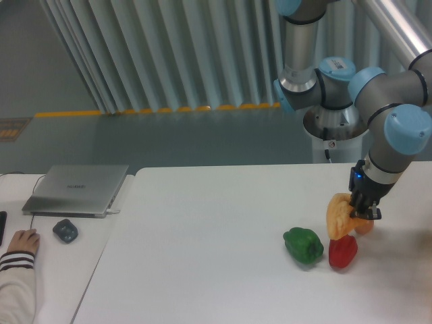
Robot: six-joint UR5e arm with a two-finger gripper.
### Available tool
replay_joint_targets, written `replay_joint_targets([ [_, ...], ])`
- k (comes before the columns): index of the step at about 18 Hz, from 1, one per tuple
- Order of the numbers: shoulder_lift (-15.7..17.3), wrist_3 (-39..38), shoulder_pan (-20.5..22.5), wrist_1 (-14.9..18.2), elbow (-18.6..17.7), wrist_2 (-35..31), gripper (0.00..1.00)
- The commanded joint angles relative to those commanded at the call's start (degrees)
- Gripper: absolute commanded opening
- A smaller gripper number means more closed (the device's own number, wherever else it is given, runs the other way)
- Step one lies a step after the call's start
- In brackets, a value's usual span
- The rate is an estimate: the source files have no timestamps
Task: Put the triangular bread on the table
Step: 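Carry the gripped triangular bread slice over the red pepper, then lower the bread slice onto the table beside the red pepper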
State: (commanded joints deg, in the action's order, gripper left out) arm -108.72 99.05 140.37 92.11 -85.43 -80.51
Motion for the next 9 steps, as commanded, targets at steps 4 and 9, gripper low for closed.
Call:
replay_joint_targets([
  [4,0.09,-0.26,-2.11,0.88,-0.70,-0.09,0.21],
  [9,2.28,-1.23,-4.83,0.97,-2.73,-0.09,0.22],
])
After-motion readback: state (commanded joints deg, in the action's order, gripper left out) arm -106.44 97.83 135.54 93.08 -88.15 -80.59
